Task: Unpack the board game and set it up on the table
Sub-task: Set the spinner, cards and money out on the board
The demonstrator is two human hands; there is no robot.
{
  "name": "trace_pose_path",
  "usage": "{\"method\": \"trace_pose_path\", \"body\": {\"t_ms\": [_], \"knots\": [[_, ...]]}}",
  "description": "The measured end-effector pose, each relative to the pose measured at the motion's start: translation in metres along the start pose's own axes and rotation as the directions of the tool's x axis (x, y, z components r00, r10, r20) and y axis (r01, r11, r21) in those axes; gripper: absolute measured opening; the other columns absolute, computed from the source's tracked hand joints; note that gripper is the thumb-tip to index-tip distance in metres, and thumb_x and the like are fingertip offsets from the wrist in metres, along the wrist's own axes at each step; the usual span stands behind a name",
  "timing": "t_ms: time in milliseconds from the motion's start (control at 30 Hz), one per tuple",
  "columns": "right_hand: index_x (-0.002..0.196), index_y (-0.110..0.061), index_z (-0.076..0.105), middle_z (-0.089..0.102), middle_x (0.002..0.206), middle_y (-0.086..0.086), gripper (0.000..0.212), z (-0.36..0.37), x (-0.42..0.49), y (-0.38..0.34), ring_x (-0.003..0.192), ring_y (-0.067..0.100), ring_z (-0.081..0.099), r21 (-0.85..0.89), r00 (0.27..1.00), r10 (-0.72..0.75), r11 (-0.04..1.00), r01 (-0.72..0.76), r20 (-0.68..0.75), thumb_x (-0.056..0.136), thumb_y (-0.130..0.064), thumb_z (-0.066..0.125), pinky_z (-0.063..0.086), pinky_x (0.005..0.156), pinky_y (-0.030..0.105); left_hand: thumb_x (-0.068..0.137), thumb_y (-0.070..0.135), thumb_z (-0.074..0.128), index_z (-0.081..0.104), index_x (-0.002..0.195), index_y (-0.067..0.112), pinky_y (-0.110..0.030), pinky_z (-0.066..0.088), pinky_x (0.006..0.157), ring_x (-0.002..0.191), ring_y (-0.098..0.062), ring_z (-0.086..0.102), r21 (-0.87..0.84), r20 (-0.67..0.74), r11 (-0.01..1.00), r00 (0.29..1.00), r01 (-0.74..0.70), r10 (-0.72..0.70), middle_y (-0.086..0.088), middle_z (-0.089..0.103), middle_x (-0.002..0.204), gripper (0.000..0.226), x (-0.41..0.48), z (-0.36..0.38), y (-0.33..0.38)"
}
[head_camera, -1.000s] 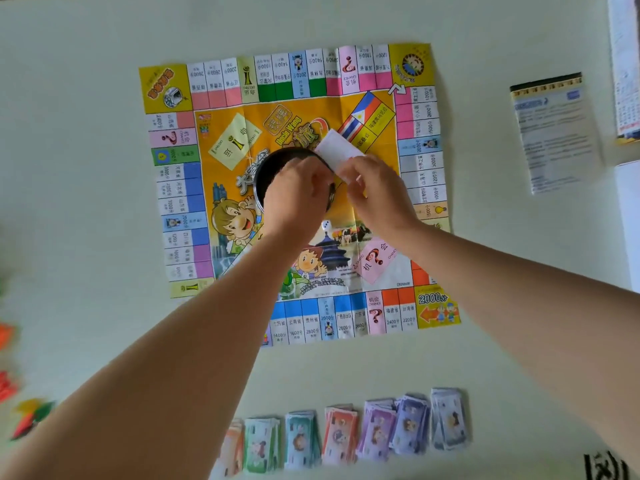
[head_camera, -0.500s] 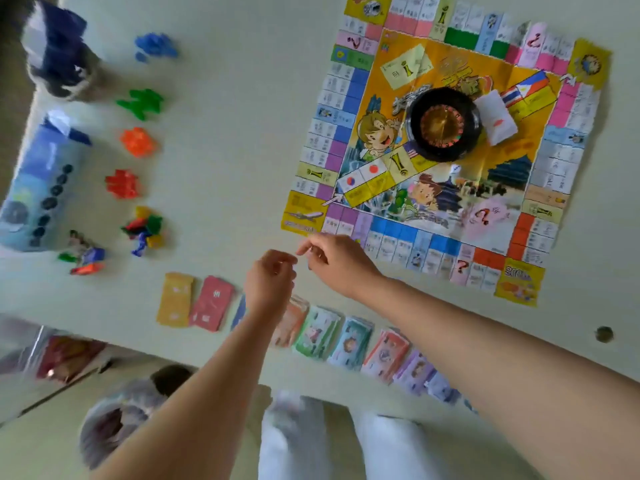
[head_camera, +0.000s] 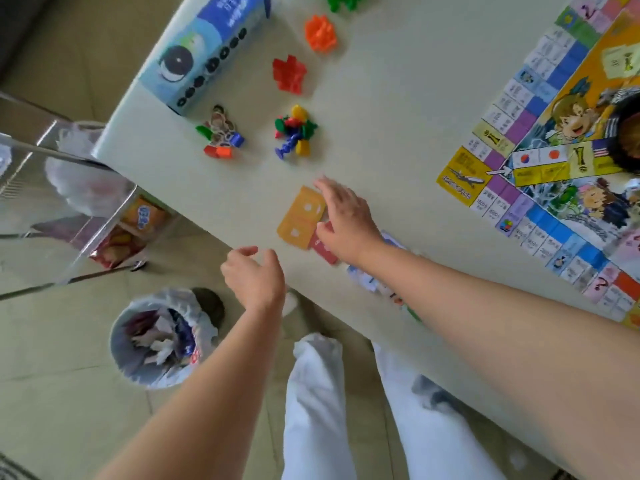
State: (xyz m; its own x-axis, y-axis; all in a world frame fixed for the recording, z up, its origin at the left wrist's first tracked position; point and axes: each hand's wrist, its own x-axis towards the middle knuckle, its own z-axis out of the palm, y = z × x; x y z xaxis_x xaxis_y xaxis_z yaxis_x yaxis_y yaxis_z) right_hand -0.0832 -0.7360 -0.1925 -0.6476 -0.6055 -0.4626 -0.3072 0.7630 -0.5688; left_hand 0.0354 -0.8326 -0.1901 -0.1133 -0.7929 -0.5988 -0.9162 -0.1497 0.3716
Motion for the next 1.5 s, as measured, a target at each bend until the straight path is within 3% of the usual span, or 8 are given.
{"method": "trace_pose_path", "body": {"t_ms": [167, 333, 567, 733, 933, 1100, 1300, 1500], "knots": [[0.151, -0.015, 0.013, 0.013, 0.160, 0.003, 0.073, 0.023, 0.010, -0.022, 0.147, 0.015, 0.011, -0.223, 0.990, 0.142, 0.965, -0.140, -0.007, 0.087, -0.014, 0.049, 0.012, 0.115, 0.035, 0.089, 0.033, 0.055, 0.029, 0.142, 0.013, -0.045, 0.036, 0.106, 0.123, -0.030, 0.042, -0.303, 0.278, 0.847, 0.890, 0.437, -0.360, -0.010, 0.036, 0.141, 0.062, 0.018, -0.011, -0.005], [0.148, -0.015, 0.023, 0.039, 0.146, 0.003, 0.070, 0.043, -0.008, -0.036, 0.136, 0.018, 0.034, -0.213, 0.994, 0.085, 0.972, -0.098, -0.067, 0.083, -0.010, 0.050, 0.019, 0.108, 0.036, 0.093, 0.025, 0.051, 0.046, 0.127, 0.011, -0.039, 0.046, 0.086, 0.078, -0.014, 0.053, -0.471, 0.527, 0.652, 0.782, 0.595, -0.332, -0.002, 0.053, 0.097, 0.037, 0.015, -0.009, -0.001], [0.148, -0.014, 0.024, 0.040, 0.147, 0.005, 0.070, 0.060, -0.021, -0.043, 0.138, 0.017, 0.033, -0.111, 0.979, 0.150, 0.980, -0.165, -0.136, 0.082, -0.006, 0.049, 0.016, 0.111, 0.036, 0.091, 0.017, 0.055, 0.054, 0.122, 0.007, -0.028, 0.051, 0.069, 0.073, -0.019, 0.062, -0.499, 0.551, 0.625, 0.776, 0.601, -0.307, -0.010, 0.064, 0.100, 0.033, 0.017, -0.004, -0.009], [0.144, -0.016, 0.029, 0.054, 0.133, 0.002, 0.064, 0.064, -0.031, -0.047, 0.121, 0.018, 0.049, -0.078, 0.994, 0.085, 0.993, -0.091, -0.074, 0.083, -0.006, 0.047, 0.021, 0.104, 0.033, 0.094, 0.004, 0.047, 0.058, 0.111, 0.005, -0.038, 0.051, 0.092, 0.084, -0.024, 0.060, -0.494, 0.493, 0.685, 0.822, 0.535, -0.287, -0.006, 0.058, 0.080, 0.020, 0.013, -0.008, -0.014], [0.140, -0.014, 0.034, 0.058, 0.122, 0.004, 0.055, 0.061, -0.034, -0.044, 0.110, 0.022, 0.055, 0.110, 0.992, 0.096, 0.988, -0.105, 0.083, 0.087, -0.008, 0.050, 0.032, 0.103, 0.036, 0.086, -0.001, 0.047, 0.057, 0.078, 0.014, -0.035, 0.056, 0.075, 0.072, -0.024, 0.062, -0.392, 0.282, 0.852, 0.927, 0.346, -0.247, -0.005, 0.062, 0.079, 0.020, 0.012, -0.016, -0.027], [0.144, -0.014, 0.029, 0.046, 0.135, 0.005, 0.063, 0.051, -0.030, -0.037, 0.109, 0.018, 0.049, 0.303, 0.980, 0.142, 0.936, -0.180, 0.143, 0.088, -0.012, 0.058, 0.041, 0.096, 0.031, 0.081, 0.014, 0.048, 0.056, 0.088, 0.013, -0.040, 0.054, 0.080, 0.081, -0.026, 0.063, -0.246, 0.046, 0.967, 0.998, 0.062, -0.052, -0.007, 0.067, 0.087, 0.011, 0.005, -0.026, -0.026], [0.121, -0.018, 0.051, 0.058, 0.095, -0.004, 0.036, 0.020, -0.028, -0.024, 0.084, 0.011, 0.052, 0.540, 0.965, 0.151, 0.805, -0.245, 0.212, 0.087, -0.016, 0.064, 0.049, 0.083, 0.032, 0.086, 0.011, 0.049, 0.058, 0.095, 0.012, -0.024, 0.045, 0.068, 0.075, -0.012, 0.055, -0.340, -0.010, 0.924, 0.983, -0.175, 0.182, 0.001, 0.063, 0.087, 0.013, -0.024, -0.024, 0.001], [0.079, -0.003, 0.058, 0.053, 0.064, -0.003, 0.008, -0.030, -0.037, 0.026, 0.056, 0.010, 0.045, 0.499, 0.970, 0.231, 0.851, -0.164, -0.074, 0.081, -0.010, 0.061, 0.039, 0.058, 0.025, 0.088, 0.014, 0.051, 0.058, 0.103, 0.013, -0.030, 0.046, 0.077, 0.089, -0.018, 0.053, -0.187, 0.134, 0.885, 0.881, -0.427, 0.454, -0.002, 0.054, 0.100, 0.016, -0.048, 0.022, 0.045]]}}
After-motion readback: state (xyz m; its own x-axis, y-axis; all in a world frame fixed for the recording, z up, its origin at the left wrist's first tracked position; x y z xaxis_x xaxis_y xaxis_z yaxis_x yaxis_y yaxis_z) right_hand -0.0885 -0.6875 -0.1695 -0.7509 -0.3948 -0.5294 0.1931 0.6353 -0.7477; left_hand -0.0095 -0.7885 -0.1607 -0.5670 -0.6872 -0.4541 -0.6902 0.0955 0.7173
